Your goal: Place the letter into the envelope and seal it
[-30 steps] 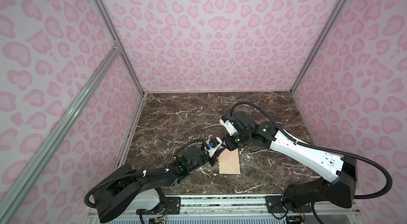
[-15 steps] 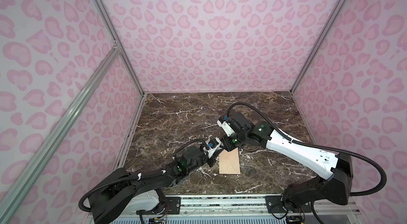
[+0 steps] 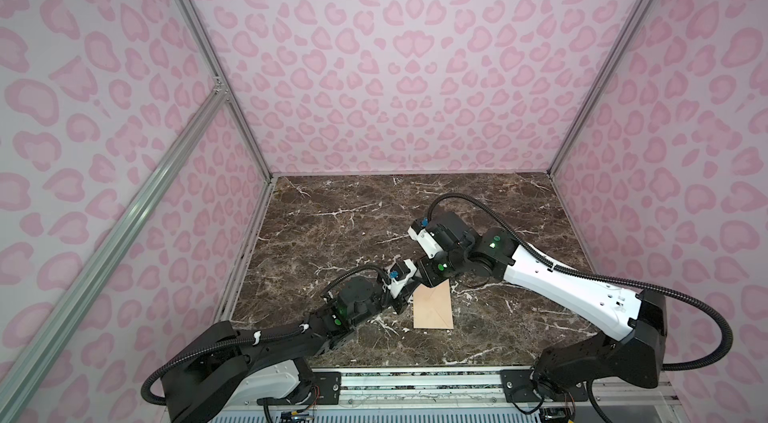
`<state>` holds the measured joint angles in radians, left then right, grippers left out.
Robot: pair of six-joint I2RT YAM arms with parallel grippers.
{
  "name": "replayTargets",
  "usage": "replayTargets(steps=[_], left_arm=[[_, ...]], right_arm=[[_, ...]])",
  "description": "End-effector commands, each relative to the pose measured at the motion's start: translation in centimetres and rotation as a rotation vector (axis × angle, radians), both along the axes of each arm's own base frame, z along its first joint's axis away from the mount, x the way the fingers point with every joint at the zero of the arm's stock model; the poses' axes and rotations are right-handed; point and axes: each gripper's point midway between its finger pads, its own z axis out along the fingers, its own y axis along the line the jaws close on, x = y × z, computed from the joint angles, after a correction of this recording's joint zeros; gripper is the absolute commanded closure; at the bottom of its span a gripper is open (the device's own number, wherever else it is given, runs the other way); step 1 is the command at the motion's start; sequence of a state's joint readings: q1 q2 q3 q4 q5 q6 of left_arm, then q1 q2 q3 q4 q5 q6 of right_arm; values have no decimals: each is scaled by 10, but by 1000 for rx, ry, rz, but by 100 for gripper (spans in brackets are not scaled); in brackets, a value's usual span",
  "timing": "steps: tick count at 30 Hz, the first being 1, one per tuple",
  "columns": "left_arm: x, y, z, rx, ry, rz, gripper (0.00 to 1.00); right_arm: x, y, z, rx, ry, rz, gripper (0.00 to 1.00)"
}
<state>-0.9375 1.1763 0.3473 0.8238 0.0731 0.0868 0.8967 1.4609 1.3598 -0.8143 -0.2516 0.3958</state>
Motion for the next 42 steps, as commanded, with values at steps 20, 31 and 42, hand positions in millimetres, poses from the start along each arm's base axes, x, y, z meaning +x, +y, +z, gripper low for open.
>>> replayTargets(steps=[20, 31, 42], left_arm=[[-4, 0, 31, -131, -76, -21, 96], [-12, 11, 40, -177, -72, -21, 96], [-17, 21, 38, -178, -44, -9, 96]], right_arm=[[17, -38, 75, 116, -151, -110, 42], [20, -47, 61, 183, -154, -146, 43], [10, -22, 78, 409, -139, -79, 45]])
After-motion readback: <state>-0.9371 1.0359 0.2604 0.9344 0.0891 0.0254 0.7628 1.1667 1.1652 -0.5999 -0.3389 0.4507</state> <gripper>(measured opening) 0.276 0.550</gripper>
